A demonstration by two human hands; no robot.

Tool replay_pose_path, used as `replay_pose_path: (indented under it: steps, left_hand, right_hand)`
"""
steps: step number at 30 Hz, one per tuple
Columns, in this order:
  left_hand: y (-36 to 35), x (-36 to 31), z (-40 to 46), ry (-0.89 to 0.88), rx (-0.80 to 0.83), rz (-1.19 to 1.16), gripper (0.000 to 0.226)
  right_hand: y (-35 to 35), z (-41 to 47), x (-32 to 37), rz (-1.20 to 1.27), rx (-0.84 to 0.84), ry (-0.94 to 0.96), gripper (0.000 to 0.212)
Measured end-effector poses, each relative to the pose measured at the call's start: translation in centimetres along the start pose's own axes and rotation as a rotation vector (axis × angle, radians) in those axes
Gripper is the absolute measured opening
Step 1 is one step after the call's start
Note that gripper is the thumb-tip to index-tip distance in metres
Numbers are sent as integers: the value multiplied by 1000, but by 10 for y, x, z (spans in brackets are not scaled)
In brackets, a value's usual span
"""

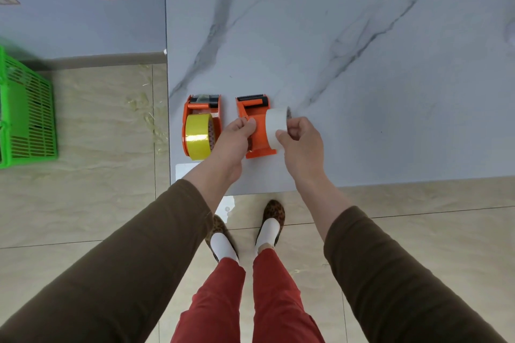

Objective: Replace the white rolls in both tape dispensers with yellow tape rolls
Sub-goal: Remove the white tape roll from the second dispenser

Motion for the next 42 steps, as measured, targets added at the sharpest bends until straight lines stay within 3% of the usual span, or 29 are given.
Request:
replay_pose_path:
  steps: [18, 20, 30, 36, 42]
  left_hand:
    - [7, 11, 25, 24, -45, 195, 16]
    - [12, 15, 28, 21, -86, 201, 30]
    - [3, -3, 2, -14, -130, 259, 56]
    - [-16, -11, 6, 23, -149, 208, 88]
    - [-18, -14, 14, -5, -130, 254, 58]
  right_hand:
    - [16, -5, -14, 135, -100, -59, 9]
    - [16, -7, -13, 151, -107, -62, 9]
    - [35, -28, -4, 339, -163, -117, 9]
    - [39, -30, -5, 399, -216, -138, 8]
    - [27, -28, -3, 372, -198, -145, 14]
Point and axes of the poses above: each hand's wrist, its own z-axis towards the middle knuckle, its own y-axis out of the back of the hand, x = y × z, the point moved 2 cm from there along z, towards the middle knuckle, and after that the axes turned 3 degrees about -x, right-handed, at the moved point
